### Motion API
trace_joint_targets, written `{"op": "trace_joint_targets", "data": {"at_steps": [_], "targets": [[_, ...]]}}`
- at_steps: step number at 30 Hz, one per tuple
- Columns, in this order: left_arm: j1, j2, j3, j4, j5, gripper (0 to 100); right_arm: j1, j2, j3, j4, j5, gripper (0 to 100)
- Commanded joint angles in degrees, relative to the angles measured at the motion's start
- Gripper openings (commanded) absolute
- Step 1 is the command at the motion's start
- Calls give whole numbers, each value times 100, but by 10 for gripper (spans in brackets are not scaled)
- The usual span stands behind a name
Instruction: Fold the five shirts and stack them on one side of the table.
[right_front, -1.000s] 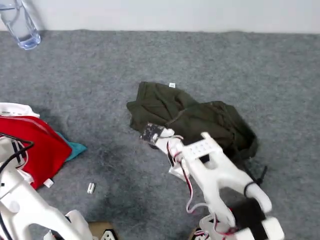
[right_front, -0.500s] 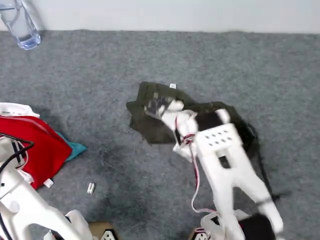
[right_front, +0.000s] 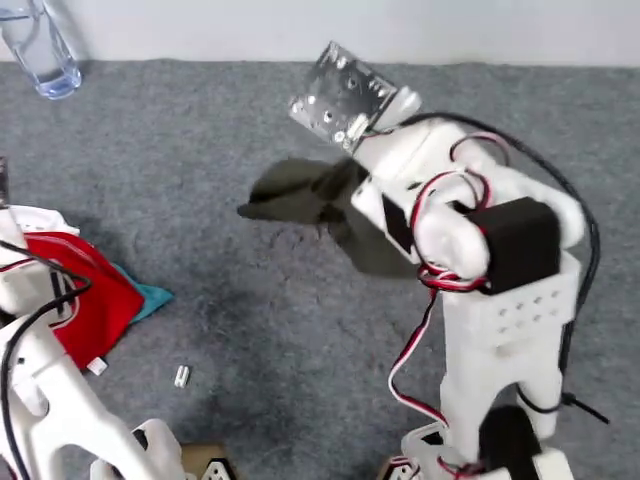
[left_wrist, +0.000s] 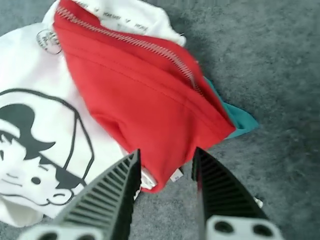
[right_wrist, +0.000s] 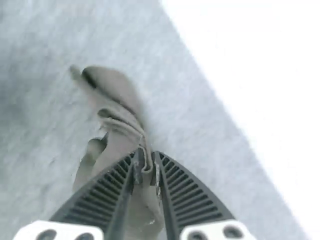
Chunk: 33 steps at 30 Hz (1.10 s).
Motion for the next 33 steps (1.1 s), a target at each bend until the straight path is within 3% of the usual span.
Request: {"op": "trace_joint_targets", "data": {"at_steps": [1, 9, 17, 20, 23, 33], "targets": [[334, -141, -57, -185, -62, 162, 22, 277, -1354, 4, 378, 8], [1240, -123, -22, -677, -88, 163, 40, 646, -2963, -127, 985, 8], [2479, -97, -13, -686, -809, 165, 48, 611, -3253, -558, 967, 8], [2927, -132, 48, -695, -949, 223, 48, 611, -3279, -813, 958, 8], [3209, -132, 40, -695, -932, 272, 48, 611, -3262, -1376, 958, 8], [3930, -141, -338, -668, -35, 274, 48, 813, -3174, -3451, 976, 8]]}}
